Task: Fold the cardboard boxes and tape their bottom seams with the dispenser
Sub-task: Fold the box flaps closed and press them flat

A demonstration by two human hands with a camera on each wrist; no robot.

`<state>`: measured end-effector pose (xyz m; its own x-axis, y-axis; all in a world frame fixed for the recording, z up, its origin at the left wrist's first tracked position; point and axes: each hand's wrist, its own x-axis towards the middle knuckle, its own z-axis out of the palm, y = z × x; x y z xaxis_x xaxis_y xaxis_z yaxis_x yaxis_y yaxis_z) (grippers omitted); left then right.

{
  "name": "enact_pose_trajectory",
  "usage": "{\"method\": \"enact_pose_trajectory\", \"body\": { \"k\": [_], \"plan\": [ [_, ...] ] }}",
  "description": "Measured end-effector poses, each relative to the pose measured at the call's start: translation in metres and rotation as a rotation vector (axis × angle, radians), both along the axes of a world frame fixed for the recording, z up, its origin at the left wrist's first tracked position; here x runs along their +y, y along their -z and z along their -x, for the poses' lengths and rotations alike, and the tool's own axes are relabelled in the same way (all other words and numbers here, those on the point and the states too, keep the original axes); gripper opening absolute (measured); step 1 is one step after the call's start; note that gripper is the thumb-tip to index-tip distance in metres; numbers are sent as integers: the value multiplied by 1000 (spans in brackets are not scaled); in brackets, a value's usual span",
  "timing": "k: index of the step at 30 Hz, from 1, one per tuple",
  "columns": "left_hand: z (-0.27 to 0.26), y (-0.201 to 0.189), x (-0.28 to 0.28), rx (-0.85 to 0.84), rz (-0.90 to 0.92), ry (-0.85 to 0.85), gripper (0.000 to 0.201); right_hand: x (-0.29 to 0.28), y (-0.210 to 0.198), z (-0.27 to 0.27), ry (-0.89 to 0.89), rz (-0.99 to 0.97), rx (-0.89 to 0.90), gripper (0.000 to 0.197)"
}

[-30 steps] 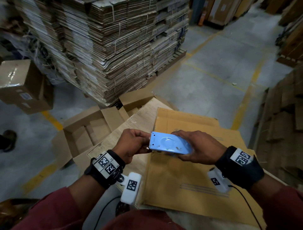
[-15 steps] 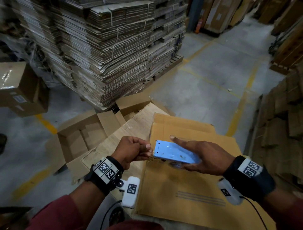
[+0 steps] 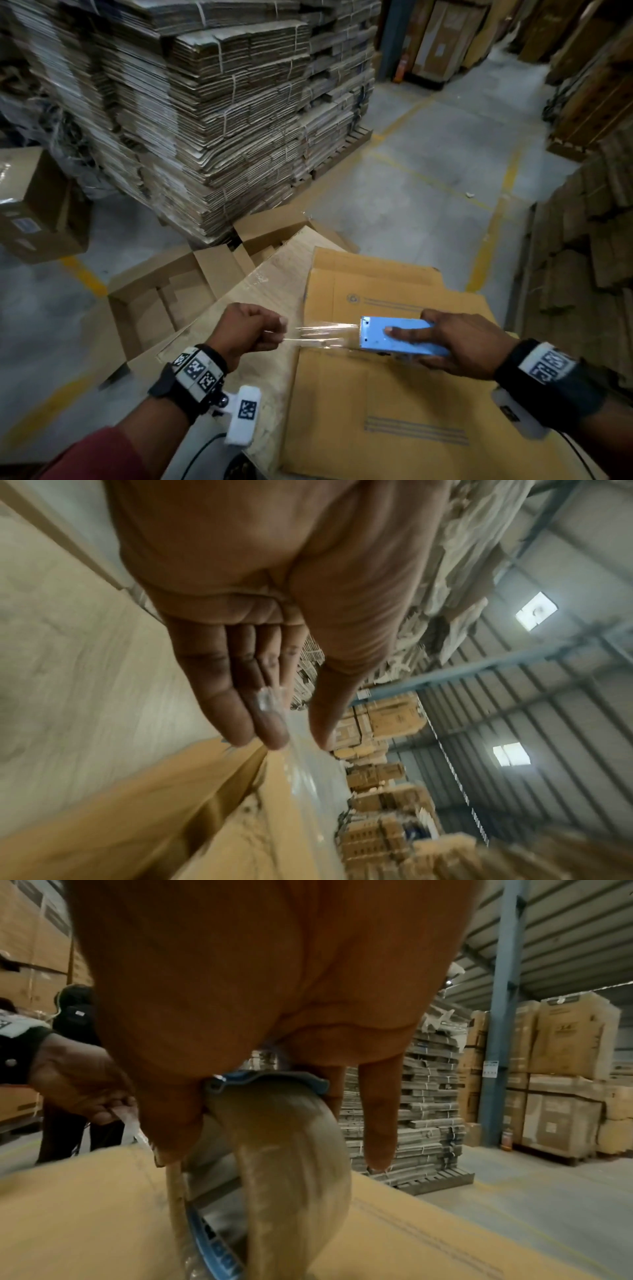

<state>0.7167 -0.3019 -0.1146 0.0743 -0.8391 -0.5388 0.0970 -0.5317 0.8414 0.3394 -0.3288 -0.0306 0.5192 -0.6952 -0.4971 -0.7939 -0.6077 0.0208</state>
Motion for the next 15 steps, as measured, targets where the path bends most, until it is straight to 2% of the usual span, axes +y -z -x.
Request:
{"method": "enact_pose_trajectory", "body": {
  "k": [2, 7, 15],
  "plan": [
    [7, 9, 0, -17, -21, 7, 30, -1, 11, 2, 4, -23, 17, 60],
    [21, 24, -2, -300, 17, -53, 32, 1, 26, -10, 37, -67, 10, 61],
    [8, 49, 1, -303, 0, -115, 32, -7, 42, -34, -10, -50, 42, 57]
  ]
}}
